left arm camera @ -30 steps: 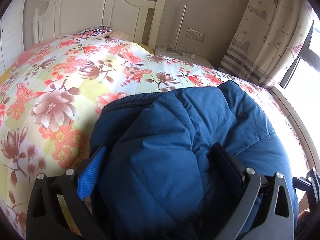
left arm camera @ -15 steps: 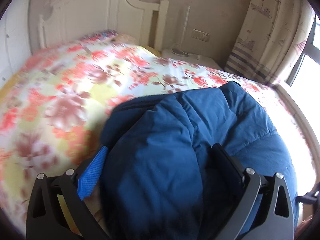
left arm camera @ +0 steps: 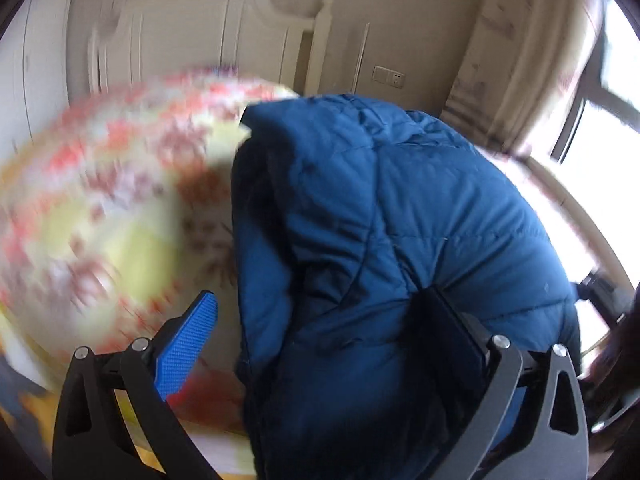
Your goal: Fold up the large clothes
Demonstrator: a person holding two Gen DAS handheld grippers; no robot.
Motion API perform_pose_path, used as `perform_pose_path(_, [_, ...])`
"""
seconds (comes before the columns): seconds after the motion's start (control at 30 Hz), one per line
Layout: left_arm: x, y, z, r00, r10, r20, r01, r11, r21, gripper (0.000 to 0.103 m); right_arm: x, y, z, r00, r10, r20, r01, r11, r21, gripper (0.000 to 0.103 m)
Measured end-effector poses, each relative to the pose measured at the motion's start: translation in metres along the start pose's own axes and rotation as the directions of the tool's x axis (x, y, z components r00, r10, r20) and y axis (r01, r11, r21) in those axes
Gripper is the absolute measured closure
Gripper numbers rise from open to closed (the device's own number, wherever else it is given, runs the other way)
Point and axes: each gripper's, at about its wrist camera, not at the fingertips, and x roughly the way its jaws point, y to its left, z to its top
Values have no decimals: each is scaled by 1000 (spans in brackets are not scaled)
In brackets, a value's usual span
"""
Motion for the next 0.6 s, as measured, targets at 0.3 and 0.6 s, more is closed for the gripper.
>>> perform_pose_path(0.3, [7, 23, 3, 985, -147, -91, 135, 983, -123, 2, -20, -23, 4, 996, 83, 33, -86, 991, 101, 4])
perform_pose_path(0.6, [42, 58, 26, 872, -403, -278, 314, 896, -314, 2, -17, -103, 8, 971, 216, 103, -238, 839, 489, 4])
